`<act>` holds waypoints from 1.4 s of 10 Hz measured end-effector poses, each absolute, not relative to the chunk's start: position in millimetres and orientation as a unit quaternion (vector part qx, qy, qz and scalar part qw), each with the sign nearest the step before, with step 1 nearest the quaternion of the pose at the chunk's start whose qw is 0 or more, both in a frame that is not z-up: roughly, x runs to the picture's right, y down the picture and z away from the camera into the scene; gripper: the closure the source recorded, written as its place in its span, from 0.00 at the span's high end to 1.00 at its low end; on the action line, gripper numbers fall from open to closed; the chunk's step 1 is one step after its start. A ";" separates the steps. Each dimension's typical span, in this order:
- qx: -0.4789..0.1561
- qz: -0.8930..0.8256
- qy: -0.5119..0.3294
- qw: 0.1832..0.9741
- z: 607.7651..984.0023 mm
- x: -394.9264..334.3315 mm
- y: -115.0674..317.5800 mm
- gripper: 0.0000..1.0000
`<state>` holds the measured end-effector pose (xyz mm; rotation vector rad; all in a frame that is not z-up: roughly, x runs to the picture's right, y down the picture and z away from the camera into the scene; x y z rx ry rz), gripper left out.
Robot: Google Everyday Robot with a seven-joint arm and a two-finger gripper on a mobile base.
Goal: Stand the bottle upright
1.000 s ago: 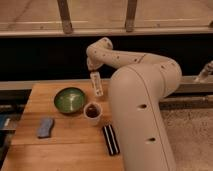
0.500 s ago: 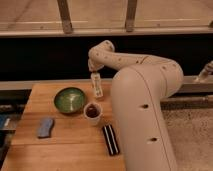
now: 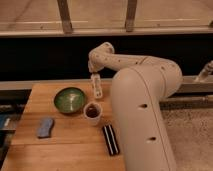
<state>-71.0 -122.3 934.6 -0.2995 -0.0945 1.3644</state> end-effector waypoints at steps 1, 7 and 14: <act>-0.138 0.629 -0.044 0.764 936.1 -69.3 -121.2 0.00; -0.145 0.634 -0.065 0.757 940.2 -69.8 -107.1 0.00; -0.130 0.623 -0.075 0.768 935.0 -72.3 -118.0 0.00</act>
